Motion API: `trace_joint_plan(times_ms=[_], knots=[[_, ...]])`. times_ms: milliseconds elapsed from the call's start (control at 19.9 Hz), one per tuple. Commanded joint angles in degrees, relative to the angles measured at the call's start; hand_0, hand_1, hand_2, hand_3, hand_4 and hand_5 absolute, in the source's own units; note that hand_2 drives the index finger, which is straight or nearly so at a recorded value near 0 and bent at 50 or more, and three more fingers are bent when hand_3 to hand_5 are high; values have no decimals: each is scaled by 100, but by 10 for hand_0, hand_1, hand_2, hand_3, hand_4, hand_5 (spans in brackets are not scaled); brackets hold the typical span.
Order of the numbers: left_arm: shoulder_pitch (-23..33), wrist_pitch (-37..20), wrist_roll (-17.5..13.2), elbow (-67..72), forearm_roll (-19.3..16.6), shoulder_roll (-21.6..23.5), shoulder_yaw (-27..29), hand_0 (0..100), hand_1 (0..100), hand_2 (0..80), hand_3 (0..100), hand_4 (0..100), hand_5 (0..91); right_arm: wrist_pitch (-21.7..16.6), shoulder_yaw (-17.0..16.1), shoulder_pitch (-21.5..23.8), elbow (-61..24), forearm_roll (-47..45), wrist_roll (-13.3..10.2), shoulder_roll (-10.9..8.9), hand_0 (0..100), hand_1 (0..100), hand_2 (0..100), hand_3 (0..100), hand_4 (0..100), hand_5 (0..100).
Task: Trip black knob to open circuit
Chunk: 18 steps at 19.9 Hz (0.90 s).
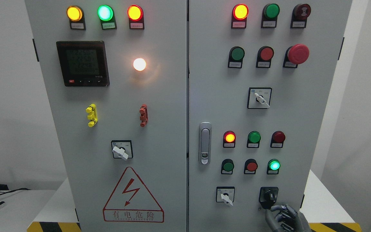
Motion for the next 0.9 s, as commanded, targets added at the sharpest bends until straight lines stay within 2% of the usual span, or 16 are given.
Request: trace_joint_plan(times_ms=[0, 501, 652, 852], knots=[[0, -5, 4, 0, -176, 2, 0, 120, 389, 0, 0, 0, 0, -10, -216, -2, 34, 0, 0, -9, 478, 789, 509, 852, 761, 777], [0, -5, 4, 0, -176, 2, 0, 120, 389, 0, 0, 0, 0, -10, -225, 7, 43, 0, 0, -18, 477, 789, 508, 853, 761, 776], [0, -5, 4, 0, -176, 2, 0, 120, 389, 0, 0, 0, 0, -45, -225, 147, 34, -8, 0, -35, 478, 789, 507, 853, 761, 776], [0, -5, 4, 0, -176, 2, 0, 120, 389, 0, 0, 0, 0, -168, -225, 559, -10, -43, -9, -272, 479, 787, 507, 854, 762, 776]])
